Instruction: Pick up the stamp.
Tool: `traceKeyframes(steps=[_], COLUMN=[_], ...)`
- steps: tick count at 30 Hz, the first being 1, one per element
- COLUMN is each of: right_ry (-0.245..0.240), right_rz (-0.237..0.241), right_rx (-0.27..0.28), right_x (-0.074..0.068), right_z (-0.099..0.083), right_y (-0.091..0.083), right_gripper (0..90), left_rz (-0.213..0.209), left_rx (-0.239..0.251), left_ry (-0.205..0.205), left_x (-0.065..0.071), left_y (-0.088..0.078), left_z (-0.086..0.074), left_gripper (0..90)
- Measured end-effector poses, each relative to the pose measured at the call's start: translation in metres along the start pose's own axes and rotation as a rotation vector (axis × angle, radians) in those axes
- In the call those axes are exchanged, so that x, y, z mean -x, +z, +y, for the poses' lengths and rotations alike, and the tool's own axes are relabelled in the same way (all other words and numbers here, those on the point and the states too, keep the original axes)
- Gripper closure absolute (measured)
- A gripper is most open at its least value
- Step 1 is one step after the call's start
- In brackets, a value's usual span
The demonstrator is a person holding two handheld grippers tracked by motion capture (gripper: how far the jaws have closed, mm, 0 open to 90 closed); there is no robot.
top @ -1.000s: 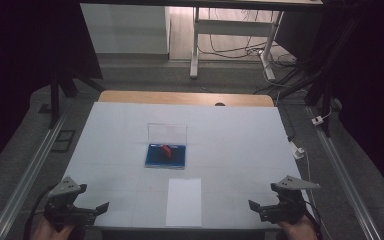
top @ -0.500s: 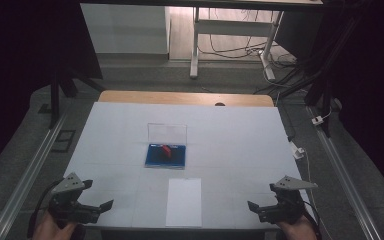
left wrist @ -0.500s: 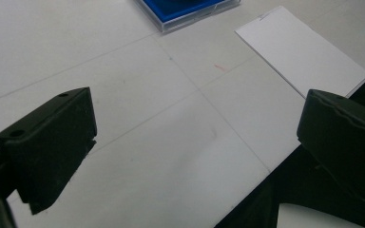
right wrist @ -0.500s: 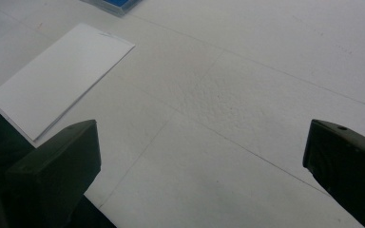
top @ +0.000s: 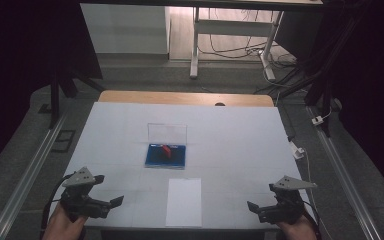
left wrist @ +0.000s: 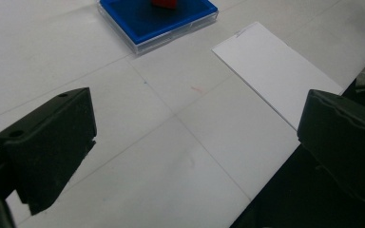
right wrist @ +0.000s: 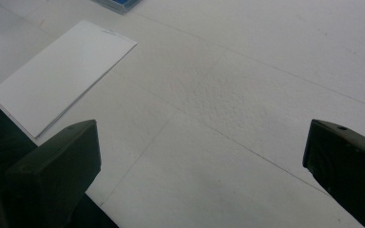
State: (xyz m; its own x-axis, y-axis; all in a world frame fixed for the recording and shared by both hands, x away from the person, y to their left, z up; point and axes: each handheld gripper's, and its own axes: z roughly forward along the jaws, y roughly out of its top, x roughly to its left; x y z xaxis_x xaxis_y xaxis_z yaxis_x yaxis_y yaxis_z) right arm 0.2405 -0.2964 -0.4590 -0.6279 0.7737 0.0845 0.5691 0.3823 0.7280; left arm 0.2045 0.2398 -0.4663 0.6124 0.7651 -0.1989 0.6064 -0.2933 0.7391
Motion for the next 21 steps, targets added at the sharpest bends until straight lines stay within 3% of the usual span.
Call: traceKeyframes(steps=[21], right_ry=[0.003], right_rz=[0.011], right_rx=[-0.004], right_x=[0.001], right_z=[0.000], right_y=[0.000], right_gripper=[0.0], left_rz=[0.000], left_rx=[0.006], left_ry=[0.092], left_x=[-0.005], left_y=[0.051], left_z=[0.042], left_gripper=[0.0])
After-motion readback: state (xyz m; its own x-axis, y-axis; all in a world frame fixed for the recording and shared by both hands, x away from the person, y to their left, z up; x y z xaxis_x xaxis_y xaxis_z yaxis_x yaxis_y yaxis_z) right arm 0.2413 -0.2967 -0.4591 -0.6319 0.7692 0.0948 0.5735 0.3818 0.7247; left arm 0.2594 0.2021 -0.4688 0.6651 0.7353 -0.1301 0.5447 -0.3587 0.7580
